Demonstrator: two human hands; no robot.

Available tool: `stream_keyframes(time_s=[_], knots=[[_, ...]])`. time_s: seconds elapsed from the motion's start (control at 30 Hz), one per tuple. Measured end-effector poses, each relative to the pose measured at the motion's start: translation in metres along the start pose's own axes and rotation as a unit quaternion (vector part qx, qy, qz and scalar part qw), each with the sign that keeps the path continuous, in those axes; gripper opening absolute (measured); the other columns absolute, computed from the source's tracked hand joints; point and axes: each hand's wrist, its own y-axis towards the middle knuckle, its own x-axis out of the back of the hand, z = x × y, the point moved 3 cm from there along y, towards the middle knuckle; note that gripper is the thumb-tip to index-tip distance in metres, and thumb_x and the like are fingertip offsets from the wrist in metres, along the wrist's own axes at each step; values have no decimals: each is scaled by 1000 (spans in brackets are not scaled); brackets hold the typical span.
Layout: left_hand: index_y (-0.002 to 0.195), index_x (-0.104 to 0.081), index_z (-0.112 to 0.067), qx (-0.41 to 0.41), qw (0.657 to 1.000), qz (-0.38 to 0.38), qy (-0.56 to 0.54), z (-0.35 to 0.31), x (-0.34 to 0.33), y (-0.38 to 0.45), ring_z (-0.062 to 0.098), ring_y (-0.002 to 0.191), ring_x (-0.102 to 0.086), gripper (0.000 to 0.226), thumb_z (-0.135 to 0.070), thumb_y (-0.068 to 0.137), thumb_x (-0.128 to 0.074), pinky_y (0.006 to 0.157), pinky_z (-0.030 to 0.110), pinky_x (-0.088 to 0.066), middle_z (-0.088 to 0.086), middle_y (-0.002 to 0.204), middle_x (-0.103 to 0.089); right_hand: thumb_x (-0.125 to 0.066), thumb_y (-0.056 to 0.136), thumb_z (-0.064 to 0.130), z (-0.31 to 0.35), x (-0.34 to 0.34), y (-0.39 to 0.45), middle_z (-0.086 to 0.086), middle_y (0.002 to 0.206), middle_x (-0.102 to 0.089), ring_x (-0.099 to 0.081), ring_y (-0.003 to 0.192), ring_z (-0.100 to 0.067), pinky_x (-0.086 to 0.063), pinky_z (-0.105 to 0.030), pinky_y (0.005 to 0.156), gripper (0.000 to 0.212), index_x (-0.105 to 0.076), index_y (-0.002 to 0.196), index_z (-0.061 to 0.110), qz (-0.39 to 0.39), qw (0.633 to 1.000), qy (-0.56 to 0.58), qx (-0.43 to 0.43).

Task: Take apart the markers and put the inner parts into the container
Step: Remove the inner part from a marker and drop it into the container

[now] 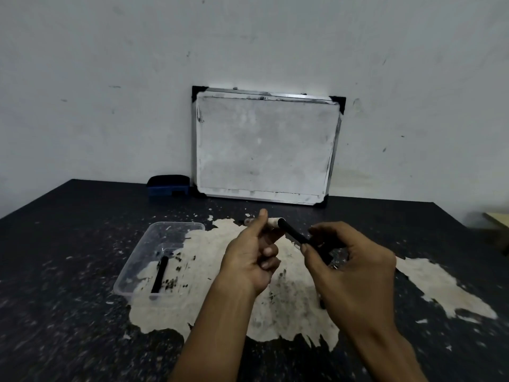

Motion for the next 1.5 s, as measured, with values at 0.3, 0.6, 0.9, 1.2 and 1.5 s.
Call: stream_keyframes(time_s=[0.3, 0.6, 0.9, 1.2, 1.5], knots=[[80, -63, -14, -103, 985, -46, 127, -4, 3, 0, 6, 31, -33, 21, -31, 88, -72, 32, 13, -18, 14, 78, -80, -83, 67, 1, 6, 7, 15, 11, 78, -70, -67, 72, -3, -54, -15, 69, 37, -75, 99, 18, 56, 996, -66, -6], [68, -60, -15, 80, 996, 30, -34, 19, -15, -11, 4, 24, -34, 28, -32, 89, -70, 25, 13, -18, -3, 49, -67, -84, 69, 2, 20, -3, 36, 5, 86, -73, -68, 79, -4, -51, -10, 74, 41, -72, 106, 17, 65, 997, -18, 43], [72, -68, -10, 154, 976, 44, -146, 15, -24, -14, 4, 22, -36, 29, -31, 90, -67, 24, 14, -19, 2, 61, -73, -84, 72, 11, 9, 3, 19, -8, 104, -64, -61, 94, -15, -48, -18, 81, 35, -73, 106, 9, -34, 992, -54, 107], [66, -63, -15, 142, 984, 41, -98, 16, -27, -18, 4, 20, -33, 33, -37, 91, -66, 27, 12, -19, 0, 39, -63, -77, 79, 20, 1, -5, 13, -12, 111, -62, -57, 105, -26, -52, -35, 76, 22, -76, 99, 12, -18, 989, -105, 106], [64, -59, -13, 98, 992, 43, -63, 20, -31, -15, 4, 22, -34, 37, -34, 95, -61, 25, 11, -16, -1, 46, -63, -69, 82, 23, -6, -6, 11, -17, 114, -62, -55, 107, -31, -52, -39, 72, 17, -73, 96, 12, 0, 965, -215, 147]])
